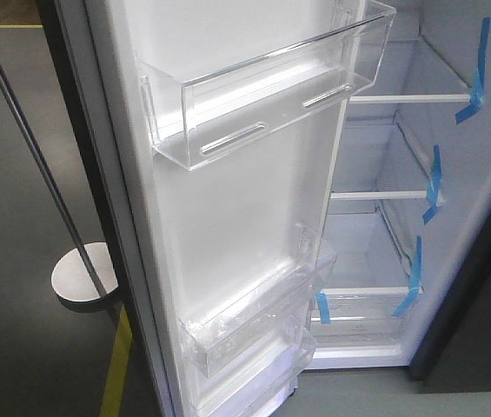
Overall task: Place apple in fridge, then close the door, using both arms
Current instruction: 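Drive closer to the door bins, holding the apple in the right gripper, then lower the apple into the upper door bin with the right gripper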
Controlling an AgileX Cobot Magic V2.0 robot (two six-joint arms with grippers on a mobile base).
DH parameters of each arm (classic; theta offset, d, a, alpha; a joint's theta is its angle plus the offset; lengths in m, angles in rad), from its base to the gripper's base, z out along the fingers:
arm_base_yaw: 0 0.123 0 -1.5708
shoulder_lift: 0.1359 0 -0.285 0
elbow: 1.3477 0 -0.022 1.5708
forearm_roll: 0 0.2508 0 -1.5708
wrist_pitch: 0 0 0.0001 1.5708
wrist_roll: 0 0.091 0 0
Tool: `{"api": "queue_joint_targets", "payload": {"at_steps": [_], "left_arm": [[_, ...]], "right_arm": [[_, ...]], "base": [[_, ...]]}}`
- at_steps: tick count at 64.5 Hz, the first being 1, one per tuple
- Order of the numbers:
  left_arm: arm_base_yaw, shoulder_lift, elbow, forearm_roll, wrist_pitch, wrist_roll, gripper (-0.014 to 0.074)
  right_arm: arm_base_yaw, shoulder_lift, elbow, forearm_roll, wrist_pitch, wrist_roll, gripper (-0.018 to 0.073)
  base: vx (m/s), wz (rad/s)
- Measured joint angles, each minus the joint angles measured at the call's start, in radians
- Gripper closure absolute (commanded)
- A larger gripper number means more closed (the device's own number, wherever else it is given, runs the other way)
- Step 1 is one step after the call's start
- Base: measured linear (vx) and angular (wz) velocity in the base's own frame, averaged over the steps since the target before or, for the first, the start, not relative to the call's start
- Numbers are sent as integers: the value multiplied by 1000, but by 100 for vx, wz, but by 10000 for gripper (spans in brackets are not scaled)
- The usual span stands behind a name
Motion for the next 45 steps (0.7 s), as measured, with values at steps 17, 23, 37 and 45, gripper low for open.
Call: {"api": "queue_joint_targets", "payload": {"at_steps": [17,23,37,45], "left_arm": [[0,0,0,0,0,0,602],[0,0,0,0,0,0,602],[0,0,0,0,0,0,602],[0,0,0,0,0,0,602]], "right_arm": [[0,0,0,0,0,0,334],[0,0,0,0,0,0,334],[0,0,0,0,0,0,334],[0,0,0,0,-1,0,334]], "base": [[0,0],[0,0],[0,0],[0,0]]}}
